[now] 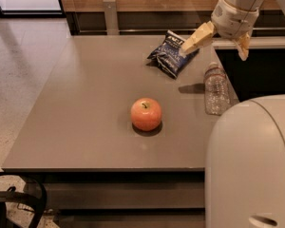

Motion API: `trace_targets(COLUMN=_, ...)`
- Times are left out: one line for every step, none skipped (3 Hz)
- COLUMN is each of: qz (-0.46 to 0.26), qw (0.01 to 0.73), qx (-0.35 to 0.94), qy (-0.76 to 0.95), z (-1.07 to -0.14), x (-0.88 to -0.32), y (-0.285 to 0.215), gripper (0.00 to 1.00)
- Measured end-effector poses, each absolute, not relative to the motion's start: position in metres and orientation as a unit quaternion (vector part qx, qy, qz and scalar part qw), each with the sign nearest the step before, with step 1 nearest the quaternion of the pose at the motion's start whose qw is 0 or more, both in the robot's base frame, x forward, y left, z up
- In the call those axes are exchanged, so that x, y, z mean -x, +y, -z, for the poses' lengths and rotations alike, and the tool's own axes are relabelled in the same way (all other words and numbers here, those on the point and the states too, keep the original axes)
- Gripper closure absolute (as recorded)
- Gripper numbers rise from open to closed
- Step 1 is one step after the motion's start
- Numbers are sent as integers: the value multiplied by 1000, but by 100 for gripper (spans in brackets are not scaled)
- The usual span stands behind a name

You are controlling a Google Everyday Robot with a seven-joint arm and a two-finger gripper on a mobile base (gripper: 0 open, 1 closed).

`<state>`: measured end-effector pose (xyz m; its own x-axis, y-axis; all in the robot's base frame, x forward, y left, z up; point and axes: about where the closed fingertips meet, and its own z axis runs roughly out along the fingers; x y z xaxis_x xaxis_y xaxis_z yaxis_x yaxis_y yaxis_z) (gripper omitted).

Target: Place water bottle upright

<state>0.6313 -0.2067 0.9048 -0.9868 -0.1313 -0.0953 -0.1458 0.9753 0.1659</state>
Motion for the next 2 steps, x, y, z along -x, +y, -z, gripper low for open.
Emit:
trace_targets(qz=-86, qw=25, qx=39, qy=995, z=-896, x=-628, y=-206, gripper=0)
trace_targets(qz=-83, qw=39, qx=33, qy=995, z=-891, x=-640, y=-204, gripper=0)
